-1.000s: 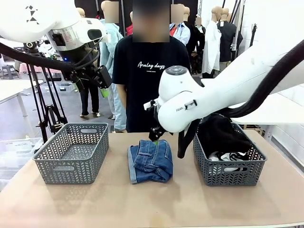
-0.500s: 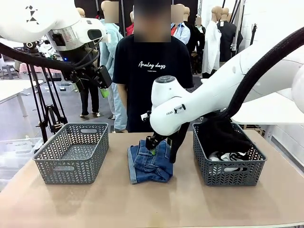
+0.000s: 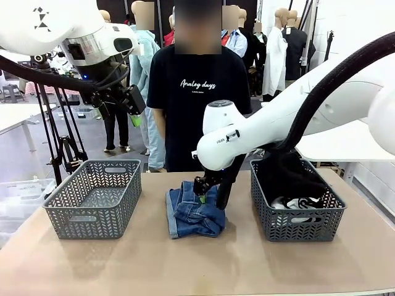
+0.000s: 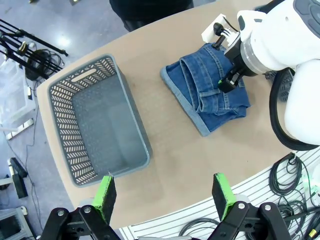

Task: Sort the tops and bottoms.
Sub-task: Lift clothes from the center of the table with your right hand.

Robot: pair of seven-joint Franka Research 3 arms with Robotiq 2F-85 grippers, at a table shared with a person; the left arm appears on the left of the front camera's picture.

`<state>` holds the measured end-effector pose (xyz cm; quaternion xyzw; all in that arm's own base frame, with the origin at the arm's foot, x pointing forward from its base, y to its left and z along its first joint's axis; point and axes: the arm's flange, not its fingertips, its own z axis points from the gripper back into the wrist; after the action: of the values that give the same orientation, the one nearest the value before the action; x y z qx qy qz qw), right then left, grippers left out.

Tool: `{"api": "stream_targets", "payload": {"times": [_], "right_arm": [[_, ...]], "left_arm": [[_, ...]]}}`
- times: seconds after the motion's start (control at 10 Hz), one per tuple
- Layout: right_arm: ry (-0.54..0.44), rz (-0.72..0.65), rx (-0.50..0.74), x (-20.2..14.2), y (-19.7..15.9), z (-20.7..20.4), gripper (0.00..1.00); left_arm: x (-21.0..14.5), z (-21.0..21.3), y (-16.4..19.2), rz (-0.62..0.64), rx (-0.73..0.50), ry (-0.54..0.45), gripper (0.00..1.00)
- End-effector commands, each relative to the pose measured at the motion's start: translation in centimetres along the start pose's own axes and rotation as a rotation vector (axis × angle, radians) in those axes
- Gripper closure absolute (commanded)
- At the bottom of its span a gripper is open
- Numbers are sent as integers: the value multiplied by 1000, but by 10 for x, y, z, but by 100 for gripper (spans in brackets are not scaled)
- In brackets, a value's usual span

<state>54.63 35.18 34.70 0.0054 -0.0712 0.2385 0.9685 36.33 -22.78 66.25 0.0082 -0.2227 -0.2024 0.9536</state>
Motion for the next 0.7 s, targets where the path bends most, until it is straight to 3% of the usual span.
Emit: {"api": "stream_targets", "payload": {"times": [0.0,0.2,0.6], "right_arm": [[21,-47,52,7,-5,-5,0],[17,-17,106,5,-6,-5,0],[34,-5,133,3,-7,-4,79]], "left_arm": [[-1,1,3,-11,-5,-1,0],[-1,1,3,-11,-5,-1,0],[-1,1,3,-11,-5,-1,0]]}}
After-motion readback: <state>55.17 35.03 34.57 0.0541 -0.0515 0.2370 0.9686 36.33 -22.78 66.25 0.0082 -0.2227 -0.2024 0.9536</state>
